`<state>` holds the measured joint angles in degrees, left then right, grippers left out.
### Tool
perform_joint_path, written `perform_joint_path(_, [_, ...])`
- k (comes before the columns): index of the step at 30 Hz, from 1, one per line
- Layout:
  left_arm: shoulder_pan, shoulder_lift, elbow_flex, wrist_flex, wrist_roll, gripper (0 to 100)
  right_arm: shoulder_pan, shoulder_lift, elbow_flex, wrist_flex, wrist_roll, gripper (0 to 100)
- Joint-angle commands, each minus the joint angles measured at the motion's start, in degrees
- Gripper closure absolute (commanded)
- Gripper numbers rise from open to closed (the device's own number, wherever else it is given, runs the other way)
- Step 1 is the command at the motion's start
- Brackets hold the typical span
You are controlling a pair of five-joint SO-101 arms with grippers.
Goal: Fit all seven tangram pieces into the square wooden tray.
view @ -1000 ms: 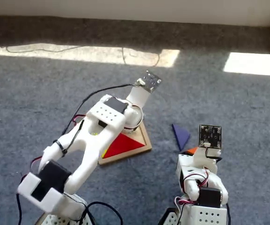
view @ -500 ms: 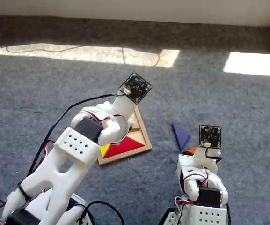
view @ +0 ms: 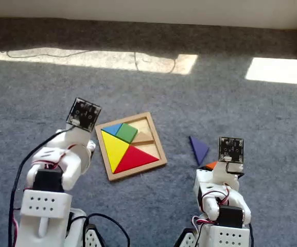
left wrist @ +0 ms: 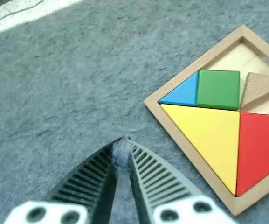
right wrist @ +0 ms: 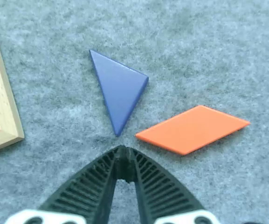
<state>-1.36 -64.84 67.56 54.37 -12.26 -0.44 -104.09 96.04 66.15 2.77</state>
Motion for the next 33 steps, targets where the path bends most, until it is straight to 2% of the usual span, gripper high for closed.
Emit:
perform_joint_path(1, [-4.35, -12.88, 8.13, -0.09, -0.35, 99, 0.75, -0.84, 6.02, -0.22, -0.26, 99.3])
perform_joint_path(6, [-6.2, -24.92, 18.42, 0.0, -0.35, 99, 7.16, -0.75, 3.03, 0.31, -0.26, 99.3])
perform_joint_path(11, [-6.02, -35.38, 22.11, 1.67, -0.26, 99, 6.55, -0.22, -5.67, 0.84, 0.0, 99.3])
perform_joint_path(14, [-5.85, -40.04, 22.9, 4.75, -0.26, 99, 2.15, -0.13, -13.23, 1.01, 0.09, 99.3])
perform_joint_path(18, [-6.02, -39.78, 22.99, 4.92, -0.26, 99, -6.73, -0.04, -20.79, 1.01, 0.35, 98.8])
perform_joint_path(21, [-6.2, -39.6, 23.08, 4.92, -0.35, 99, -14.29, 2.15, -24.48, 1.01, 7.38, 95.0])
perform_joint_path(24, [-6.29, -39.6, 23.08, 5.19, -0.35, 99, -18.77, 10.51, -28.18, 0.48, 11.69, 93.5])
perform_joint_path(28, [-6.29, -39.6, 23.16, 5.19, -0.35, 99, -21.67, 28.62, -37.76, 0.22, 15.21, 93.2])
perform_joint_path(33, [-6.29, -39.6, 23.16, 5.19, -0.44, 99, -26.07, 53.32, -51.82, 0.22, 27.69, 89.6])
